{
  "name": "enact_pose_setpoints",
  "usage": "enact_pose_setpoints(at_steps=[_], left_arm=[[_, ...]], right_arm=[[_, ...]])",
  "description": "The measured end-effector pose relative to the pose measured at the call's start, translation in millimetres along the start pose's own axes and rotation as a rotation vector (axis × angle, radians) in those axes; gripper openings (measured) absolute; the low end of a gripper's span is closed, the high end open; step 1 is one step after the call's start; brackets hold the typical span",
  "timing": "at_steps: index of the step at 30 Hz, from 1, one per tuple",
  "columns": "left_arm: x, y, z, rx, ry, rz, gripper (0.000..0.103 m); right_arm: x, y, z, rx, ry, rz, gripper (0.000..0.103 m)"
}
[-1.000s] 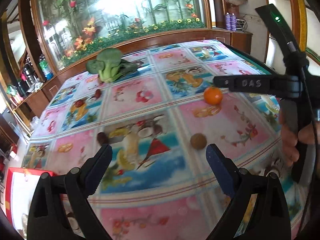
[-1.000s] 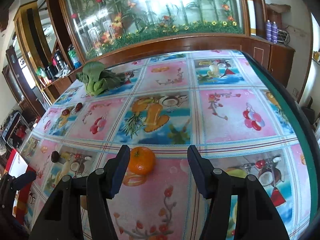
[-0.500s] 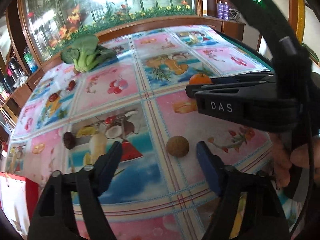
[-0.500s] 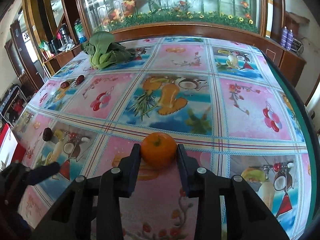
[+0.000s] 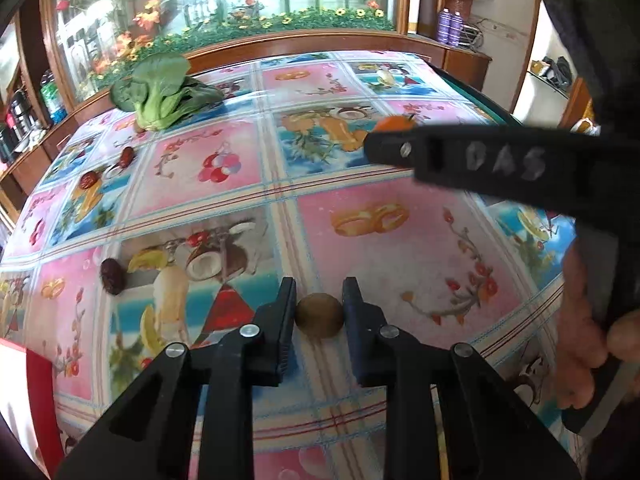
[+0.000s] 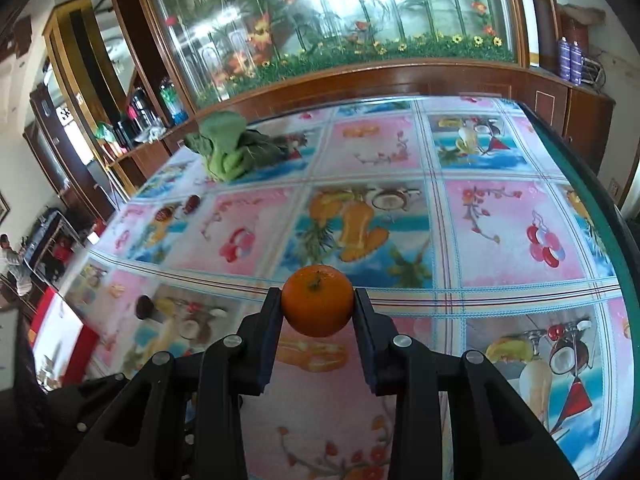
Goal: Organize fruits
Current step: 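Grasp the brown kiwi with the left gripper while the right holds the orange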
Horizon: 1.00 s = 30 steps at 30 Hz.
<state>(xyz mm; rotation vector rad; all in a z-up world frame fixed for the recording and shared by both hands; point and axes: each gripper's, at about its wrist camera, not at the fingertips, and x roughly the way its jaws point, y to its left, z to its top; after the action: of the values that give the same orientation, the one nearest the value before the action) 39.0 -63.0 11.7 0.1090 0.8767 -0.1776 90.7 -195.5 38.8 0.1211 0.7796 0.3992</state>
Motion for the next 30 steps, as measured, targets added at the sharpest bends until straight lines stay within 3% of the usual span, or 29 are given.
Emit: enact_pose_setpoints(at_steps=[9,18,24,30], left_arm=[[-44,27,-30,-0.082,-0.06,0.098,0.025],[-95,47,-66,-0.1,-0.116,0.188,0.025],[-110,61,-76,-0.108,-0.136,0.246,0.025],[-121,78,-82,-0.146,-0.151,0.266,0.025]], right_arm=[[-6,21,-7,-0.042,-0.019,0.003,0.035],[3,56,-26,0.088,0.087,0.077,0.034],[15,68,-38,0.059,0.117,0.025,0.034],[1,79,-42,0.013,0.022,-0.031,0.034]])
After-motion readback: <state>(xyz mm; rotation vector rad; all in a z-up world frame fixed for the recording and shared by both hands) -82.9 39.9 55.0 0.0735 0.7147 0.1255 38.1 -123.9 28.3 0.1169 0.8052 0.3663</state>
